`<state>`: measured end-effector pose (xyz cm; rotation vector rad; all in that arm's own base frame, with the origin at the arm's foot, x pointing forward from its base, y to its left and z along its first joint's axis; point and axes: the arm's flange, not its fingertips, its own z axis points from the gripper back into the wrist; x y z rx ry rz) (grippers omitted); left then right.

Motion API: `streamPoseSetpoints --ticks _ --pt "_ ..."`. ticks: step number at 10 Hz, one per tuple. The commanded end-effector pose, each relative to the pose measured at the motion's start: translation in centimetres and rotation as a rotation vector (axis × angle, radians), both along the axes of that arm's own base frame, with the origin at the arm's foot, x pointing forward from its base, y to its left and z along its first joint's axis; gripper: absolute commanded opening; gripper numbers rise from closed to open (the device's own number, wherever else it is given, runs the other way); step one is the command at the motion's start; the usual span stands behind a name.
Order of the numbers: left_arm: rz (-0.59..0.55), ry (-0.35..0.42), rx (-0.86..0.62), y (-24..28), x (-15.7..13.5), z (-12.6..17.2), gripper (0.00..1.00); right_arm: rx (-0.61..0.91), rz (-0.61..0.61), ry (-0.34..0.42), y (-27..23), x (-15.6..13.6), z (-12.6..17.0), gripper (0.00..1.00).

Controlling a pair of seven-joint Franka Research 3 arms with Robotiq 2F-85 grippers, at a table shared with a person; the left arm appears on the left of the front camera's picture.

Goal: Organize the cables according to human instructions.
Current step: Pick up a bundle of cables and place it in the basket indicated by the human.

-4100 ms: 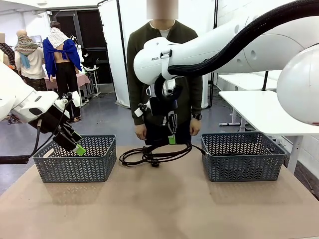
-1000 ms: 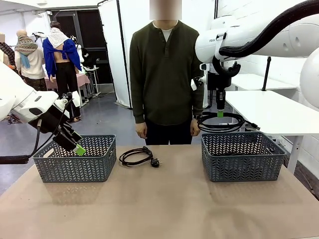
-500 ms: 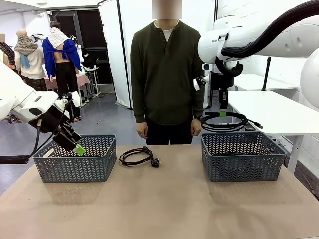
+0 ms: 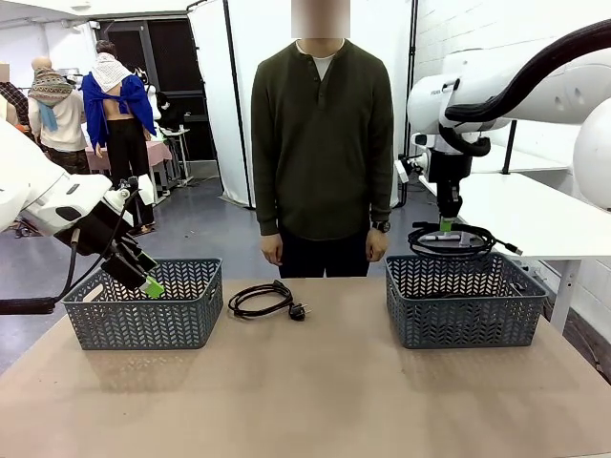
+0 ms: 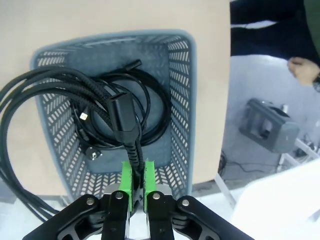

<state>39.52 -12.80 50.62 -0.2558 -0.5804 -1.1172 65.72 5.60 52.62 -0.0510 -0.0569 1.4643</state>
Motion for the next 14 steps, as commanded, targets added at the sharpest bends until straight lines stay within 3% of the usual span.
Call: streamPoseSetpoints --ticks 1,9,10,14 --pt "-0.021 0.000 -0.016 0.3 0.2 -0.1 1.00 0.022 0.070 0.003 -0.1 1.5 -1.2 0.00" --pt "-0.021 0.000 -0.016 0.3 0.2 -0.1 1.00 -0.038 0.091 -0.012 0.5 2.4 -3.5 0.00" --pt "-0.021 0.000 -0.016 0.3 0.2 -0.1 1.00 -0.038 0.092 -0.012 0.6 2.5 -3.7 0.04" --pt "-0.021 0.000 -0.016 0.3 0.2 -0.1 1.00 -0.023 0.073 -0.028 0.6 2.8 -3.7 0.82"
